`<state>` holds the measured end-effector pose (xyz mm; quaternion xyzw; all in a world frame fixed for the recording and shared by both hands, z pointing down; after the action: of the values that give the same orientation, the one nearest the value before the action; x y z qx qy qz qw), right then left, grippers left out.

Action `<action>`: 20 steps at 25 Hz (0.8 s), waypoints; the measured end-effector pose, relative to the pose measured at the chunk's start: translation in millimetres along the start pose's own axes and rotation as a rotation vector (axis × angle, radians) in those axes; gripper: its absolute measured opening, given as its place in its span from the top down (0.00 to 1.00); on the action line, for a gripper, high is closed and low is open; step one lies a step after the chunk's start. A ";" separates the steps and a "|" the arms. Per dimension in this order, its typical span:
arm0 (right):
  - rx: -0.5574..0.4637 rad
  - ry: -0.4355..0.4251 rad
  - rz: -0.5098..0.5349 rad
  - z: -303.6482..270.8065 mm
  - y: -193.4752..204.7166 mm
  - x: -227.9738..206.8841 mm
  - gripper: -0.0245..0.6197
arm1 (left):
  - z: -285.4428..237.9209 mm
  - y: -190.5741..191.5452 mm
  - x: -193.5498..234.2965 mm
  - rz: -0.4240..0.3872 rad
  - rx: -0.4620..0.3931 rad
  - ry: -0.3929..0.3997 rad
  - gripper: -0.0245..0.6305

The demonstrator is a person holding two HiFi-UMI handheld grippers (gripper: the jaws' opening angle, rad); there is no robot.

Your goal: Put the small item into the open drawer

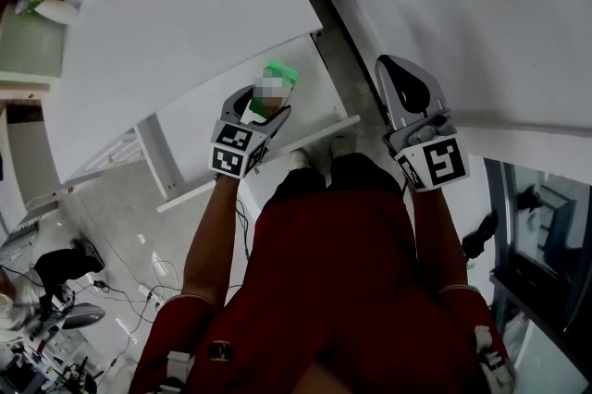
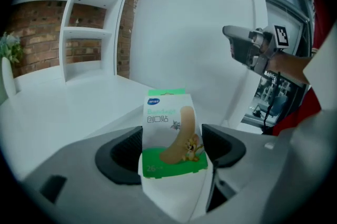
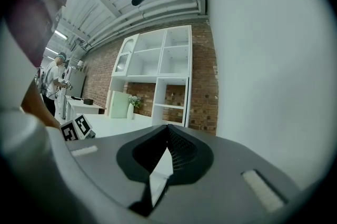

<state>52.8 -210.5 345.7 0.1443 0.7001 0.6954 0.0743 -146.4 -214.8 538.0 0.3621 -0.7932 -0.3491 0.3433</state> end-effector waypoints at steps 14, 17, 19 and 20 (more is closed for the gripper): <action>0.015 -0.048 0.004 -27.8 7.4 -27.6 0.94 | -64.1 30.7 50.4 0.145 0.169 -0.095 0.42; 0.029 -0.040 0.002 -28.0 12.6 -38.1 0.94 | -78.2 34.5 59.3 0.169 0.194 -0.114 0.42; 0.034 -0.037 0.002 -29.0 15.1 -44.9 0.94 | -86.5 36.5 66.0 0.191 0.206 -0.132 0.42; 0.036 -0.036 0.002 -29.3 16.3 -47.6 0.94 | -90.3 37.6 69.5 0.203 0.211 -0.142 0.42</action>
<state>90.6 -253.0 357.9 0.1590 0.7109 0.6800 0.0837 -121.8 -280.4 635.4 0.2886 -0.8802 -0.2519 0.2800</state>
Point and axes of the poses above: the fingertips, and each gripper's own axes: z backward along the fingers, x to its left, y out of its underside, the point moved 3 cm from there along z, backward along the fingers, and after that the axes turned 14 degrees about y, right-handed, at the moved point
